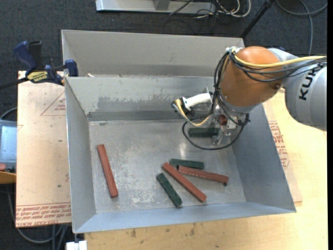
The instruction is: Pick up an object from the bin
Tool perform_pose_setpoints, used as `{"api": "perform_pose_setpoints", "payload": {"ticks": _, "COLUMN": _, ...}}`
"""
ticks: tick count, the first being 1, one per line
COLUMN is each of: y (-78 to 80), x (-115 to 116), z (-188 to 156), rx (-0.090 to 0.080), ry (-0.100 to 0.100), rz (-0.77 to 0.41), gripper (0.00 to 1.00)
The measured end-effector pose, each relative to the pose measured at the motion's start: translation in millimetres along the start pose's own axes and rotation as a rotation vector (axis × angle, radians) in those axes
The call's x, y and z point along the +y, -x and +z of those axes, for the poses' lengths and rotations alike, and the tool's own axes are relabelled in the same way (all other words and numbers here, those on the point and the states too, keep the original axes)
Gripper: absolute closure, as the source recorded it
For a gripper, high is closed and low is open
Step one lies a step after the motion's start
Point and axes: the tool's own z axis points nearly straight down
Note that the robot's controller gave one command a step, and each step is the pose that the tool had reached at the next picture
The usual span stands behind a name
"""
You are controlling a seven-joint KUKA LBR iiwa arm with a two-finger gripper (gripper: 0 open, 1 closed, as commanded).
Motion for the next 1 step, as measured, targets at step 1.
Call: {"api": "perform_pose_setpoints", "payload": {"ticks": 1, "y": 41.9, "x": -53.3, "z": -165.5, "rx": 0.005, "ry": -0.002, "rz": -0.003, "gripper": 1.0}}
